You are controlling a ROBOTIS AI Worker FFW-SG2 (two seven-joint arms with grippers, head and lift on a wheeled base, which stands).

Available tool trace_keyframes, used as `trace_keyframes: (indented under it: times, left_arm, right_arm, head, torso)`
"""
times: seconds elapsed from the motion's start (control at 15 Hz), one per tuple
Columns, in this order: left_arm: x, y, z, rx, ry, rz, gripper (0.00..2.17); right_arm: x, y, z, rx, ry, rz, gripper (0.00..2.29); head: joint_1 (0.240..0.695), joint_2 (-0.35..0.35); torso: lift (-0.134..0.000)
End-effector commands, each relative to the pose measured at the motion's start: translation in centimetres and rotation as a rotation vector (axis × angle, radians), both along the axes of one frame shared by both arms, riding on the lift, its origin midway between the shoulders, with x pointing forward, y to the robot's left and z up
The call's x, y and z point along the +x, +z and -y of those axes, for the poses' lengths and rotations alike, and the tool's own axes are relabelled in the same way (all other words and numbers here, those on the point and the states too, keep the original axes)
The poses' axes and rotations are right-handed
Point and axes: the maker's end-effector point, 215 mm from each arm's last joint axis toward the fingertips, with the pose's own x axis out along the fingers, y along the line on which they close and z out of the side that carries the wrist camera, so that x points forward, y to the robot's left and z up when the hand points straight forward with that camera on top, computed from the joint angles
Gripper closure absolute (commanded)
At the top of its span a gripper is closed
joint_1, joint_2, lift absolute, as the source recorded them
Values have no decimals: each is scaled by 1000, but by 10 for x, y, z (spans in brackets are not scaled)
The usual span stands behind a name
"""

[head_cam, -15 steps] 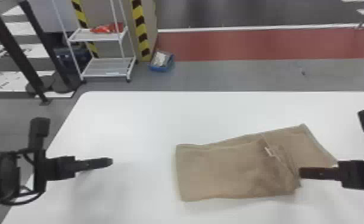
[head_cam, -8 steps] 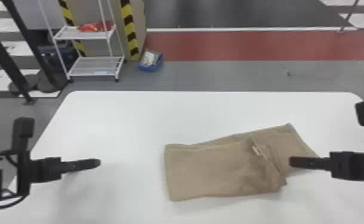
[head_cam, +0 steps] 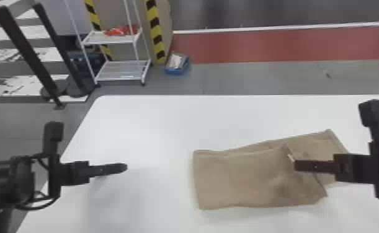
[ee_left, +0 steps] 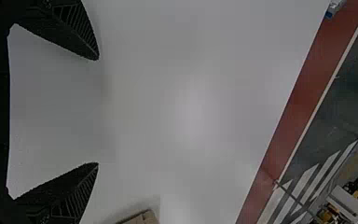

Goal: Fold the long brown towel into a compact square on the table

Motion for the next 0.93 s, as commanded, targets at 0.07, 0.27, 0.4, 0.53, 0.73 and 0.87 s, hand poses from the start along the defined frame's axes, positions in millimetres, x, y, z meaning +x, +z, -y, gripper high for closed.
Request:
trace_keyframes:
  times: [0.07, 0.27, 0.4, 0.53, 0.73, 0.87]
  left_arm:
    - [0, 0, 0, 0, -1, 1, 73]
    - [0, 1, 1, 0, -2, 2, 73]
    - [0, 0, 0, 1, 0, 0, 73]
    - [1, 1, -1, 2, 0, 2, 73]
    - [1, 1, 0, 4, -1, 2, 73]
    - [3, 2, 2, 7, -5, 4, 73]
  right_arm:
    - [-6, -12, -12, 0, 22, -41, 680]
    - [-14, -19, -8, 12, 16, -57, 1224]
    - [-19, -21, -5, 18, 12, -60, 1362]
    - [-26, -23, 2, 17, 2, -63, 1366]
    - [-32, -6, 19, 61, -41, -13, 1362]
    - [-37, 2, 27, 78, -60, 10, 1366]
  head:
    - [695, 170]
    - [695, 180]
    - [695, 179]
    - [695, 175]
    - [695, 165]
    - [695, 155]
  torso:
    - [-124]
    - [-124]
    - [-124]
    - [-124]
    - [-124]
    - [-124]
